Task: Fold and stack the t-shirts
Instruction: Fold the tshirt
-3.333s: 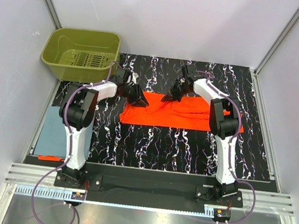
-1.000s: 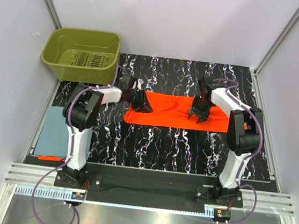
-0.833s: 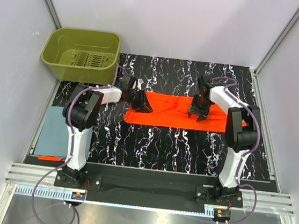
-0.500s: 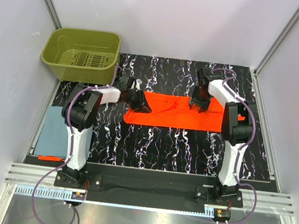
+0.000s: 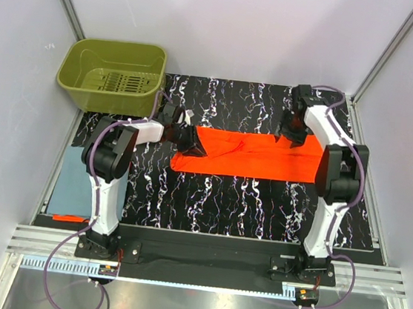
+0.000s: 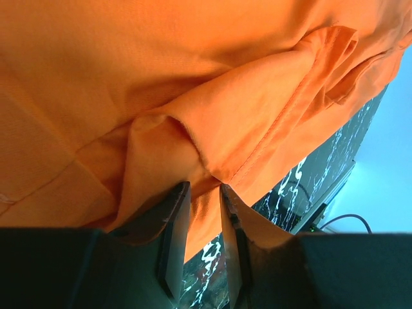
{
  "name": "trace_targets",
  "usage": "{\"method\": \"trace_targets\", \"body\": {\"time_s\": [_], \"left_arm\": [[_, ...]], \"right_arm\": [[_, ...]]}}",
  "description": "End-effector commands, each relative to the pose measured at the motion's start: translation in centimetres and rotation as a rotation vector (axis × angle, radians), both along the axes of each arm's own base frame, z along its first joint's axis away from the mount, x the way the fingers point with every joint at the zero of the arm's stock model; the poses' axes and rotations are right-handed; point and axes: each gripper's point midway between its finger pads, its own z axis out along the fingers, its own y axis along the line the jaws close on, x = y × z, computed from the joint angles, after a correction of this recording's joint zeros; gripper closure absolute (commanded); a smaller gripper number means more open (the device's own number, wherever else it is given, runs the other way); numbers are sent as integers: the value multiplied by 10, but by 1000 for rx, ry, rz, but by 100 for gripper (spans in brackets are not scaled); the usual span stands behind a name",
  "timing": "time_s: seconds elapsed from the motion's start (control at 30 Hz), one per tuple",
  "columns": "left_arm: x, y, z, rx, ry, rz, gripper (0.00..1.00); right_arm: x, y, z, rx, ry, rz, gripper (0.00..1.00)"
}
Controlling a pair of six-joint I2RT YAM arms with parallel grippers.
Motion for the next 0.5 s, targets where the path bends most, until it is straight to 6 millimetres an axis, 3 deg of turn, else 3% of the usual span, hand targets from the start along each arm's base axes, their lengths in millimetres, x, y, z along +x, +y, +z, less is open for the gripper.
{"method": "trace_targets", "body": {"time_s": [0.0, 0.07, 0.2, 0.37, 0.4, 0.47], "left_arm": [[2, 4, 14, 5, -59, -8, 69], [0, 6, 10, 12, -52, -10, 70], [-4, 9, 5, 16, -43, -14, 70], [-8, 15, 1, 22, -30, -11, 70], [-9, 18, 0, 27, -28, -10, 70], [-10, 20, -1, 31, -26, -12, 70]], "right_arm": [[-34, -24, 32, 6, -6, -4, 37], [-42, -36, 30, 8, -12, -24, 37], [-63, -50, 2, 14, 50, -56, 36], [-51, -56, -28, 21, 59, -84, 37], [-48, -71, -32, 3, 63, -113, 37], [-41, -80, -41, -16, 73, -123, 37]]}}
